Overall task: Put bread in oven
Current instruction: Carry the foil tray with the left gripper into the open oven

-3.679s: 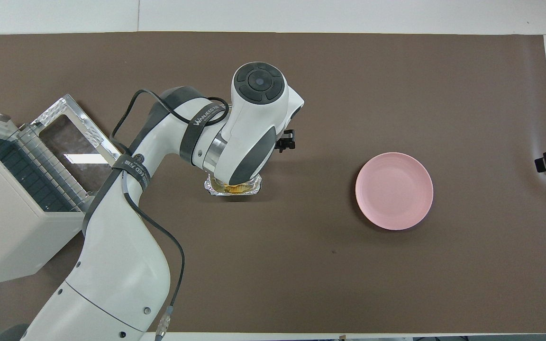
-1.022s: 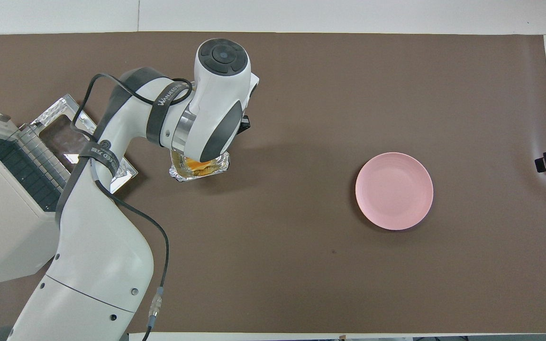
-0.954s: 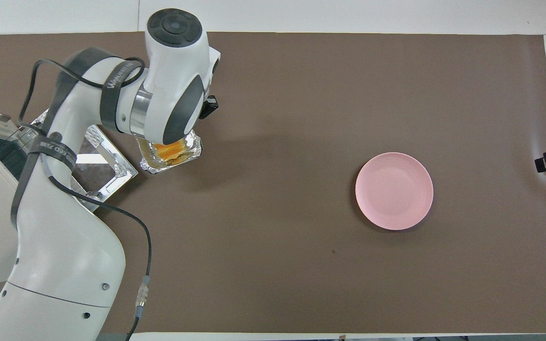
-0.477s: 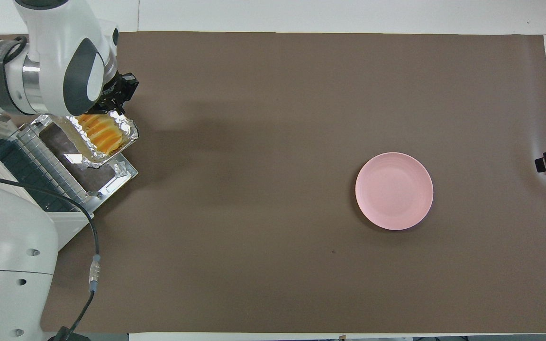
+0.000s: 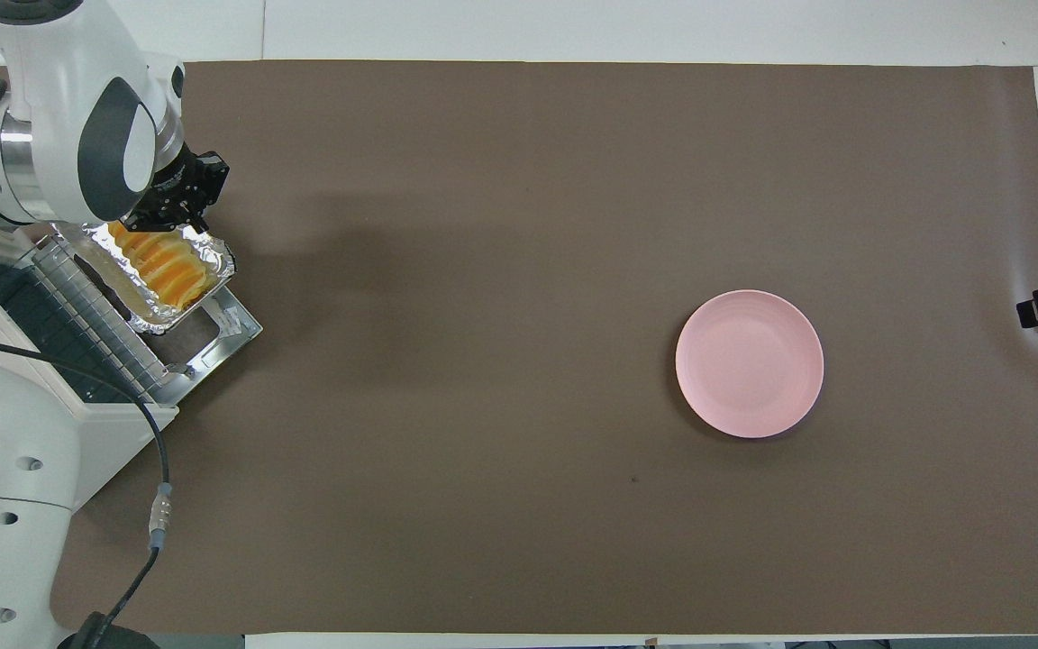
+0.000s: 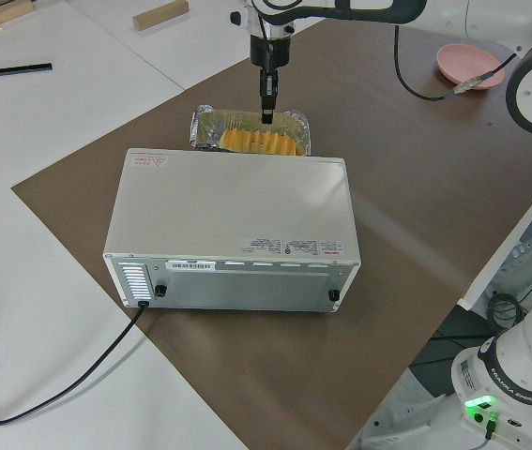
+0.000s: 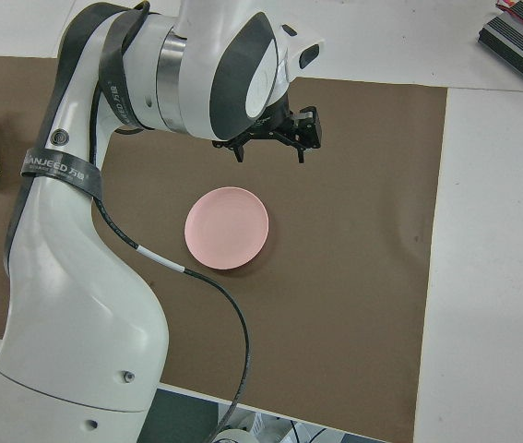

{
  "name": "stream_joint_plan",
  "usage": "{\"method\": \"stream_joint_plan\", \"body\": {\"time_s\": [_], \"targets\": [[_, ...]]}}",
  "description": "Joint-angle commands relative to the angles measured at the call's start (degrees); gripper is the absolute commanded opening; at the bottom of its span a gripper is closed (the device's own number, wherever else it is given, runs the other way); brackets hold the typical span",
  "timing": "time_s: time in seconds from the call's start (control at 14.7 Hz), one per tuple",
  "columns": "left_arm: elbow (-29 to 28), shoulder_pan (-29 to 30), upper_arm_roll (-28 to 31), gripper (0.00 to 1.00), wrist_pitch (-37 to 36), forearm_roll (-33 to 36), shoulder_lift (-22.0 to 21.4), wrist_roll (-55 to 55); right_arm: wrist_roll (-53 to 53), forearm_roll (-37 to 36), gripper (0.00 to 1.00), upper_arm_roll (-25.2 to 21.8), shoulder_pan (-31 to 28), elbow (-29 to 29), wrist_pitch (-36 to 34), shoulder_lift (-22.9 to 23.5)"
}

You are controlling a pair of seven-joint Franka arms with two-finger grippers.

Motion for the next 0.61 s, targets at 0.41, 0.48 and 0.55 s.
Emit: {"method": "stream_joint_plan", "body": {"time_s": [0.41, 0.48, 0.55], "targets": [[-12.1, 0.3, -0.1, 0.00, -0.5, -0.6, -9.9, 5.1, -1.2, -0.6, 1.00, 0.4, -0.5, -0.8, -0.4, -1.0], [-12.6, 0.4, -0.1, 0.00, -0.5, -0.6, -10.3, 5.1, -1.2, -0.6, 1.00, 0.4, -0.5, -0.8, -0.4, -1.0], [-13.0, 0.4, -0.1, 0.00, -0.5, -0.6, -10.3, 5.4, -1.2, -0.6, 1.00, 0.4, -0.5, -0.8, -0.4, -1.0]]}}
